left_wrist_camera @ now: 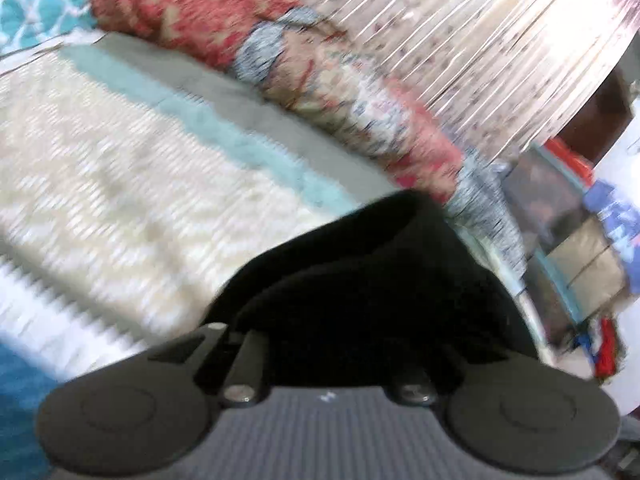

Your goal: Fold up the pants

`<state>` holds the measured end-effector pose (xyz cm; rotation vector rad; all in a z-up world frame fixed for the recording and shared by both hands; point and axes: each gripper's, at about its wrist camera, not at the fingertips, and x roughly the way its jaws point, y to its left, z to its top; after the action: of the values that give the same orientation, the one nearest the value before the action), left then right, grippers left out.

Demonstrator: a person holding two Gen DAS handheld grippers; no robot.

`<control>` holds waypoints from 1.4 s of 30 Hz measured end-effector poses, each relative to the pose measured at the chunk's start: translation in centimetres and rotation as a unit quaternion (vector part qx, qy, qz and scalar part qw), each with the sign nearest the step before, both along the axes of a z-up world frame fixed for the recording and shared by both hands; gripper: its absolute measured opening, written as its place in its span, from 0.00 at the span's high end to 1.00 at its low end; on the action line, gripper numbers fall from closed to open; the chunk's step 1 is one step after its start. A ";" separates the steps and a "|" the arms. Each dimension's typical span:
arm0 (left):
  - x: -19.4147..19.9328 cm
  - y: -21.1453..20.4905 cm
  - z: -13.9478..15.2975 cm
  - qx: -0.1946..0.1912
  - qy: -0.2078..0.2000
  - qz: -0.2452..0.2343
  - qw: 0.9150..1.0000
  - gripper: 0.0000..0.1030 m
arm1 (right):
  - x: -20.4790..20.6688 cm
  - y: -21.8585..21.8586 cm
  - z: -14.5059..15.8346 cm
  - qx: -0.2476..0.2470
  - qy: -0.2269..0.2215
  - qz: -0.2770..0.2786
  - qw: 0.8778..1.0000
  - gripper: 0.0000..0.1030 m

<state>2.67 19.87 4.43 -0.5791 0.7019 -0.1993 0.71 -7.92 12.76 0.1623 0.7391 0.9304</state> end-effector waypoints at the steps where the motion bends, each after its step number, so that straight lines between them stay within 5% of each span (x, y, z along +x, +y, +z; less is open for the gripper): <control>1: -1.0 0.1 -0.5 0.019 0.010 -0.008 1.000 0.89 | -0.1 0.8 -1.3 -0.018 0.013 0.016 1.000 0.92; 3: -3.1 0.1 -1.3 0.044 0.024 -0.025 0.998 0.81 | 0.0 2.4 -3.3 -0.059 0.035 0.050 0.996 0.89; 7: -7.1 1.2 -1.3 0.070 0.029 -0.033 0.997 0.38 | 1.3 3.1 -4.0 -0.089 0.050 0.072 0.992 0.83; 10: -9.3 3.1 -1.0 0.042 0.040 -0.009 0.998 0.34 | 2.0 2.7 -2.9 -0.084 0.037 0.065 0.994 0.76; 14: -10.3 5.7 -0.8 -0.054 0.055 0.041 0.996 0.18 | 2.1 3.1 -1.9 -0.065 0.014 0.045 0.997 0.74; 17: -9.5 5.6 -0.4 -0.097 0.040 0.035 0.994 0.11 | 2.2 4.1 -1.9 -0.039 0.007 0.035 0.999 0.74; 20: -7.2 3.8 -1.0 -0.087 0.050 0.011 0.995 0.05 | 3.6 6.8 -4.3 -0.051 0.035 0.031 0.998 0.74; 23: -4.6 1.6 -3.1 -0.055 0.096 -0.002 0.994 0.05 | 5.6 10.5 -10.1 -0.156 0.071 0.019 0.985 0.77; 27: -3.0 -0.2 -3.4 -0.012 0.089 0.003 0.996 0.01 | 6.9 8.7 -9.2 -0.070 0.120 -0.021 0.990 0.74; 30: -2.5 -0.9 -3.6 -0.010 0.084 0.012 0.996 0.07 | 5.7 6.1 -6.9 -0.053 0.080 -0.035 0.995 0.74; 31: -2.6 -1.0 -3.5 0.002 0.079 0.020 0.997 0.29 | 5.4 5.1 -6.7 -0.046 0.080 -0.049 0.995 0.73; 34: -3.1 -1.3 -2.8 0.029 0.070 0.042 0.996 0.64 | 5.4 2.7 -7.7 -0.044 0.102 -0.102 0.989 0.73; 38: -6.0 -0.4 -0.2 0.025 0.055 0.071 0.996 0.73 | 6.3 1.7 -12.0 -0.052 0.180 -0.150 0.971 0.74; 42: -9.2 -1.6 0.5 0.092 0.042 0.080 0.992 0.71 | 6.4 2.0 -12.5 -0.024 0.178 -0.144 0.973 0.73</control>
<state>-6.50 18.31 4.93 -0.4667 0.7424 0.0387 7.12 -5.96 0.30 0.3894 1.0378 0.6104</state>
